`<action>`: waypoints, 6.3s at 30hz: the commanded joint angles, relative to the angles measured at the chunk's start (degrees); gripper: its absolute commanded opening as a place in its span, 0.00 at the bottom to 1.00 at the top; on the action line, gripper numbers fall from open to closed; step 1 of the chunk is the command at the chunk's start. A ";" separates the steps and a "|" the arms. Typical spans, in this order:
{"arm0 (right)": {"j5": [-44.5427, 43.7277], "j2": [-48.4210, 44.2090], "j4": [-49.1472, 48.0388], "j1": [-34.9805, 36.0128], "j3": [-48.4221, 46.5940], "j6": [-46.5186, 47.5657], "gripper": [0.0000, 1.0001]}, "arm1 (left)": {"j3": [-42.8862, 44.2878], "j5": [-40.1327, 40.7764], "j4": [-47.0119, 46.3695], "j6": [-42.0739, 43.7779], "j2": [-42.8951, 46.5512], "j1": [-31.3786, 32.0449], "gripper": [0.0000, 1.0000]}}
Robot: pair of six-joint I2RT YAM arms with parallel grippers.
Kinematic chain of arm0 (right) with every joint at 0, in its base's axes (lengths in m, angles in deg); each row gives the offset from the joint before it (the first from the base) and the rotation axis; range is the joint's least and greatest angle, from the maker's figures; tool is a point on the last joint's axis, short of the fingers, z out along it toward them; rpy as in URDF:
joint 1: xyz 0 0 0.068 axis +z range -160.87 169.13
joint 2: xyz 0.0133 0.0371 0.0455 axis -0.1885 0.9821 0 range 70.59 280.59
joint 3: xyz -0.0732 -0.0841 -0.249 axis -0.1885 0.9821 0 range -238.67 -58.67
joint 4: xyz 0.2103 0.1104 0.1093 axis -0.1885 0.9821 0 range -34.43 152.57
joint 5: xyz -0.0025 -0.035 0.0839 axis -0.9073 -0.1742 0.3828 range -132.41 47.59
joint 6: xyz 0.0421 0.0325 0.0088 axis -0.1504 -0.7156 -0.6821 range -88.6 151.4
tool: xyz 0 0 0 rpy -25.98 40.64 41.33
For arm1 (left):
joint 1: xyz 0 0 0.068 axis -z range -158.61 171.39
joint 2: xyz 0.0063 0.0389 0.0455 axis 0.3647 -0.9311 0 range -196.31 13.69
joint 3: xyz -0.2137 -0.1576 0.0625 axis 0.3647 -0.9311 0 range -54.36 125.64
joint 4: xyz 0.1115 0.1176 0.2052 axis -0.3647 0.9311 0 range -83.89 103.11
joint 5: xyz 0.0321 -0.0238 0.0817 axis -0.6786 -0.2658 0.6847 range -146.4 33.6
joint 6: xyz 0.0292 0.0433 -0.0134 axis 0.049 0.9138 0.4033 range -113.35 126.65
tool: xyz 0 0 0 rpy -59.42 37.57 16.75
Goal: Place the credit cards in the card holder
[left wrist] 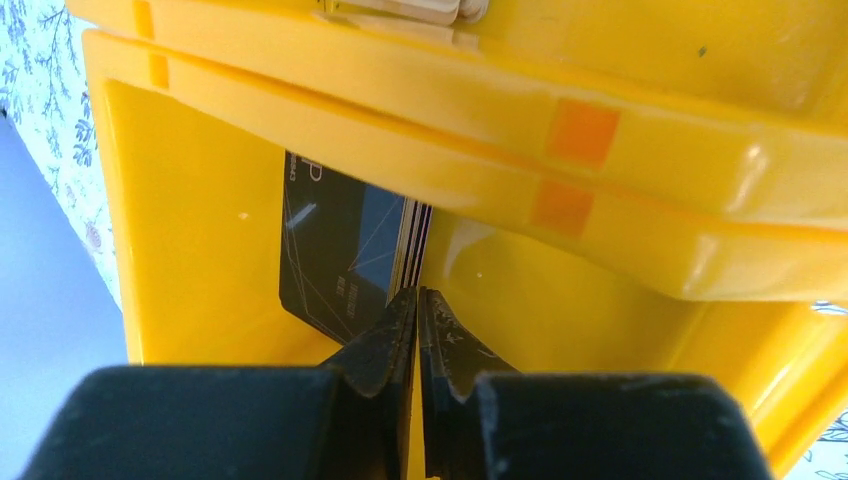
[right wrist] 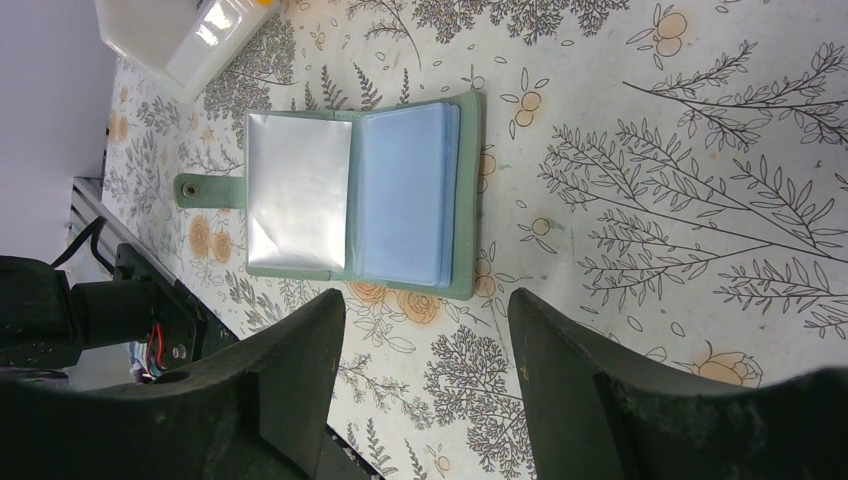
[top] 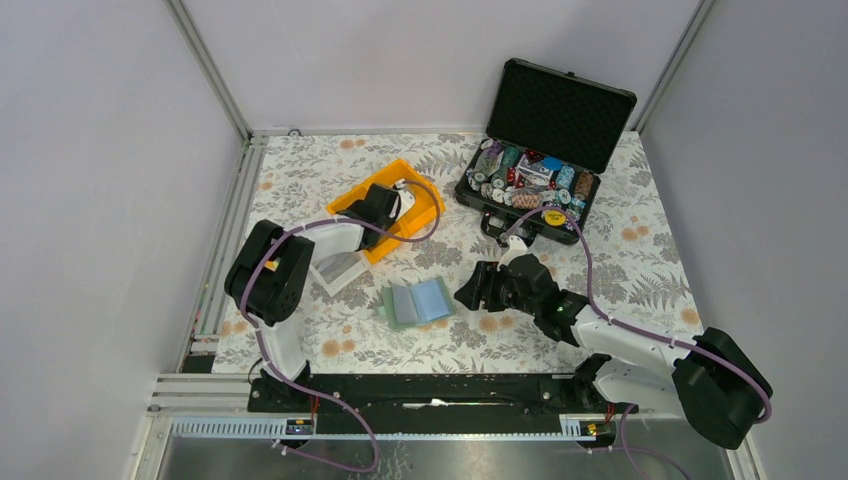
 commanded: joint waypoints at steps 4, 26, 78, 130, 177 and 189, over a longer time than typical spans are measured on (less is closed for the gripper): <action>-1.81 -1.43 -1.36 -0.46 0.35 -0.37 0.68 | -0.80 4.85 -5.61 1.43 4.43 0.04 0.08; -2.04 -2.22 -1.05 -0.47 0.64 -0.59 0.69 | 5.34 -2.01 0.45 -0.71 -0.30 -2.04 0.33; -1.81 -0.60 -1.67 -0.93 0.30 0.23 0.70 | 4.31 3.56 -2.99 2.46 2.35 -4.08 0.40; -1.48 -1.17 -1.66 -1.31 0.65 -0.12 0.70 | 4.38 2.85 -2.27 2.69 3.63 -5.31 0.52; 2.70 9.68 -8.25 -1.20 -15.40 -11.95 0.65 | -0.58 1.39 22.42 -50.15 32.78 -8.74 0.75; -4.66 28.16 -15.30 1.32 -28.97 -27.51 0.54 | -22.31 -6.43 10.58 -65.64 45.03 -20.03 0.73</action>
